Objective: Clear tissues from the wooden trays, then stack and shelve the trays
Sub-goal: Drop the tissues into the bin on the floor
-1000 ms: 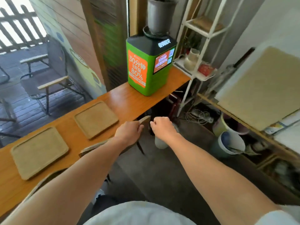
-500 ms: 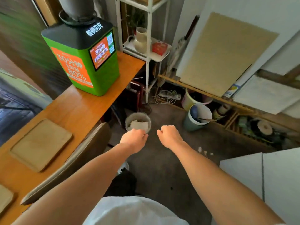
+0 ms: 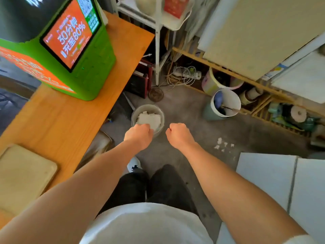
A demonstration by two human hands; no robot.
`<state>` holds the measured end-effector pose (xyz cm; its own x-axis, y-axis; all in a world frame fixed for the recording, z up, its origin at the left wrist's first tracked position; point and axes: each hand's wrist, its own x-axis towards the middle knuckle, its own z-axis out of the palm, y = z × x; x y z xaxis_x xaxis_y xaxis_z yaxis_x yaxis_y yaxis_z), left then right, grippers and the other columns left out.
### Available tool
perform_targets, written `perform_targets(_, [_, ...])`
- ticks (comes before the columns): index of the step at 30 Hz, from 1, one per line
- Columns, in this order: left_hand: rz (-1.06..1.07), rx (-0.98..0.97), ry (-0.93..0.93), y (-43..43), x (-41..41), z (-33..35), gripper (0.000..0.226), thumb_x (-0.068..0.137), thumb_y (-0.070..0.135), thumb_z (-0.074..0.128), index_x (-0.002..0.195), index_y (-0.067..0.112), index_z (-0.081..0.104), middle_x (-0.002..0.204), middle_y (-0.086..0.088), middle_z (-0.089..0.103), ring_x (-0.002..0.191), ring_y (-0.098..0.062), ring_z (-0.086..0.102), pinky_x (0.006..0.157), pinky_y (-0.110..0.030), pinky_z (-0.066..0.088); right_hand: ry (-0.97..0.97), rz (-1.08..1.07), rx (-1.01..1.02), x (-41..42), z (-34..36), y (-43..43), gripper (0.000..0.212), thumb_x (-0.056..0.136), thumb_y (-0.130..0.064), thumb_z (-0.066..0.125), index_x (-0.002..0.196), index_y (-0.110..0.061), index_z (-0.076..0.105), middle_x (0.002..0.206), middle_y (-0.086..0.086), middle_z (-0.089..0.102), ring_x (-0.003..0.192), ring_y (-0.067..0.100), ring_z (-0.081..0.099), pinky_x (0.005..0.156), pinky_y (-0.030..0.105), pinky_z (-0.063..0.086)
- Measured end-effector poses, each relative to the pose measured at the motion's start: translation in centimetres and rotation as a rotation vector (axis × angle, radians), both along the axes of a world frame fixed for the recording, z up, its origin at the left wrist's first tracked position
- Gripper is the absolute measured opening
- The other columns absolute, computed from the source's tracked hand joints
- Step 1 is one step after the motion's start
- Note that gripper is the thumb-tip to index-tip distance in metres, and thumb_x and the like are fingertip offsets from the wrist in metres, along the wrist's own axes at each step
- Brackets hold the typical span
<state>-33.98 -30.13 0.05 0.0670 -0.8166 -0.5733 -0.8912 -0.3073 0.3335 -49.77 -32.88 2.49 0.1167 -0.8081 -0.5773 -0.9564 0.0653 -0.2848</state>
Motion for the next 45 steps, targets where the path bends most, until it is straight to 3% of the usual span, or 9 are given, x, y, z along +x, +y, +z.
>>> perform_targets(4, [0.100, 0.138, 0.030, -2.3, -0.4, -4.1, 0.038, 0.098, 0.036, 0.035, 0.113, 0.014, 0.061, 0.106, -0.016, 0.065, 0.091, -0.037, 0.062, 0.078, -0.044, 0.054, -0.028, 0.013, 0.096, 0.8, -5.6, -3.1, 0.026, 0.095, -0.020, 0.045, 0.093, 0.000, 0.061, 0.100, 0.020, 0.062, 0.088, 0.039, 0.061, 0.063, 0.034, 0.040])
perform_targets(12, [0.338, 0.277, 0.008, -7.6, -1.9, -18.7, 0.034, 0.096, 0.033, 0.040, 0.108, 0.012, 0.063, 0.103, -0.020, 0.065, 0.079, -0.035, 0.054, 0.065, -0.039, 0.041, -0.065, 0.080, 0.198, 1.2, -21.0, -10.2, 0.023, 0.091, -0.021, 0.051, 0.097, -0.003, 0.064, 0.100, 0.022, 0.063, 0.087, 0.041, 0.061, 0.068, 0.039, 0.048])
perform_targets(17, [0.479, 0.286, -0.052, -10.7, -1.8, -30.7, 0.034, 0.096, 0.031, 0.041, 0.114, 0.008, 0.059, 0.109, -0.022, 0.064, 0.095, -0.041, 0.060, 0.067, -0.038, 0.042, -0.111, 0.145, 0.128, 2.1, -31.9, -14.3, 0.023, 0.088, -0.019, 0.055, 0.105, -0.004, 0.061, 0.106, 0.020, 0.060, 0.088, 0.039, 0.060, 0.063, 0.033, 0.038])
perform_targets(21, [0.514, 0.265, -0.046, -12.9, -1.6, -39.0, 0.029, 0.094, 0.029, 0.046, 0.113, 0.013, 0.062, 0.107, -0.015, 0.064, 0.091, -0.035, 0.061, 0.072, -0.039, 0.051, -0.143, 0.273, 0.123, 3.4, -40.5, -16.1, 0.026, 0.087, -0.018, 0.062, 0.109, -0.005, 0.058, 0.113, 0.017, 0.056, 0.097, 0.035, 0.057, 0.067, 0.033, 0.040])
perform_targets(25, [0.465, 0.252, -0.052, -14.3, -0.9, -44.8, 0.026, 0.093, 0.028, 0.053, 0.113, 0.014, 0.061, 0.111, -0.013, 0.063, 0.096, -0.032, 0.061, 0.075, -0.040, 0.051, -0.135, 0.311, 0.125, 5.2, -46.8, -16.9, 0.035, 0.086, -0.019, 0.067, 0.116, -0.007, 0.055, 0.120, 0.015, 0.053, 0.105, 0.031, 0.056, 0.082, 0.037, 0.048])
perform_targets(29, [0.573, 0.234, 0.033, -15.5, 0.2, -48.4, 0.034, 0.089, 0.026, 0.064, 0.121, 0.018, 0.057, 0.124, -0.011, 0.059, 0.102, -0.027, 0.059, 0.079, -0.036, 0.049, -0.107, 0.388, 0.145, 6.5, -50.3, -17.3, 0.047, 0.083, -0.012, 0.069, 0.126, -0.009, 0.048, 0.127, 0.016, 0.048, 0.111, 0.030, 0.054, 0.083, 0.031, 0.039])
perform_targets(37, [0.651, 0.319, 0.216, -14.9, 2.1, -45.3, 0.061, 0.078, 0.012, 0.077, 0.132, 0.026, 0.052, 0.130, -0.006, 0.055, 0.108, -0.023, 0.057, 0.081, -0.029, 0.049, -0.064, 0.441, 0.179, 5.3, -46.8, -18.2, 0.063, 0.078, -0.014, 0.071, 0.134, -0.007, 0.042, 0.131, 0.020, 0.049, 0.122, 0.036, 0.046, 0.097, 0.039, 0.043])
perform_targets(42, [0.537, 0.284, 0.094, -14.4, 2.5, -35.1, 0.054, 0.081, 0.005, 0.066, 0.130, 0.018, 0.051, 0.124, -0.009, 0.054, 0.102, -0.024, 0.055, 0.081, -0.033, 0.050, -0.014, 0.480, 0.167, 5.0, -37.0, -19.1, 0.047, 0.085, -0.011, 0.061, 0.129, -0.006, 0.048, 0.128, 0.019, 0.052, 0.114, 0.037, 0.053, 0.090, 0.041, 0.049])
perform_targets(45, [0.434, 0.198, -0.006, -14.6, 1.7, -27.1, 0.050, 0.079, 0.008, 0.065, 0.127, 0.017, 0.051, 0.123, -0.011, 0.054, 0.104, -0.032, 0.058, 0.076, -0.036, 0.050, -0.004, 0.515, 0.117, 5.5, -29.1, -19.7, 0.032, 0.088, -0.016, 0.055, 0.118, -0.008, 0.054, 0.120, 0.017, 0.058, 0.107, 0.037, 0.057, 0.075, 0.038, 0.045])
